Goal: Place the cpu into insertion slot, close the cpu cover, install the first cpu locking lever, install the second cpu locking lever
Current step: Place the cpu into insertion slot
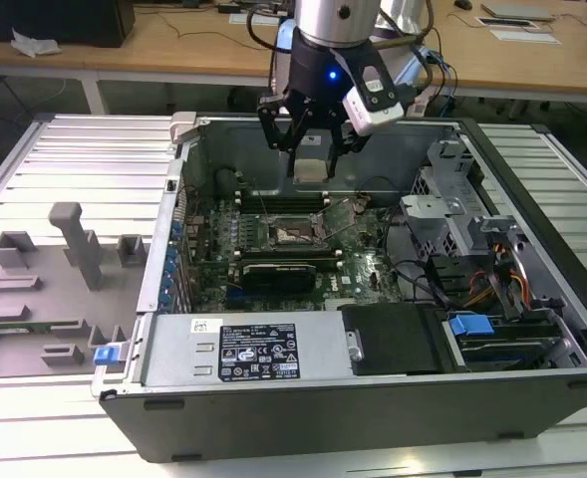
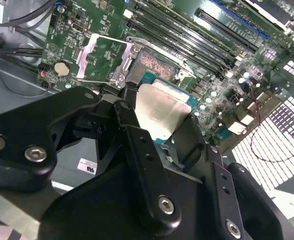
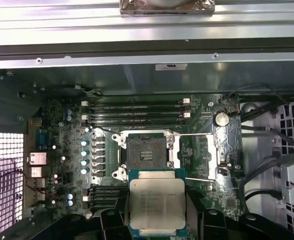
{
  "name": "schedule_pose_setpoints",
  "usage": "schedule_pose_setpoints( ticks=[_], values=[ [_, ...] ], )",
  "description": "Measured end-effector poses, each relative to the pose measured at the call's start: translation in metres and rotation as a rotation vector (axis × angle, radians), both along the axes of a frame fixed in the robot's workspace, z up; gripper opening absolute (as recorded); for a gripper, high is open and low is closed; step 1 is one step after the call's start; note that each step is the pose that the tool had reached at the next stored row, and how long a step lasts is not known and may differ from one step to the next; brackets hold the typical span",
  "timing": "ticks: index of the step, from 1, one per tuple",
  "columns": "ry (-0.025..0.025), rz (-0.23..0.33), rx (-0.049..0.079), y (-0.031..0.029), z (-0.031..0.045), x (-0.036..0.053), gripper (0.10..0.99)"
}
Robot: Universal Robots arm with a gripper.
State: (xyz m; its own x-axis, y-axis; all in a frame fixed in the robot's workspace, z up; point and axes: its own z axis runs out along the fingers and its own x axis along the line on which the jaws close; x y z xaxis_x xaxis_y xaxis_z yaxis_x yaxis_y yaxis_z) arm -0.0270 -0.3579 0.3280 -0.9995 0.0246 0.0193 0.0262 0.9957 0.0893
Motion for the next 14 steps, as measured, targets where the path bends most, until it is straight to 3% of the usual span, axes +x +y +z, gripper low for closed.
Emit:
schedule_pose_setpoints(
  ticks=[7,11,14],
  values=[
    [0.0000,-0.007,0.000,0.0000,-0.0183,-0.0008,0.541],
    [0.0000,-0.072,0.000,0.0000,-0.0229,-0.0008,0.541],
    [0.0001,-0.163,0.000,0.0000,-0.0280,-0.0008,0.541]
  ],
)
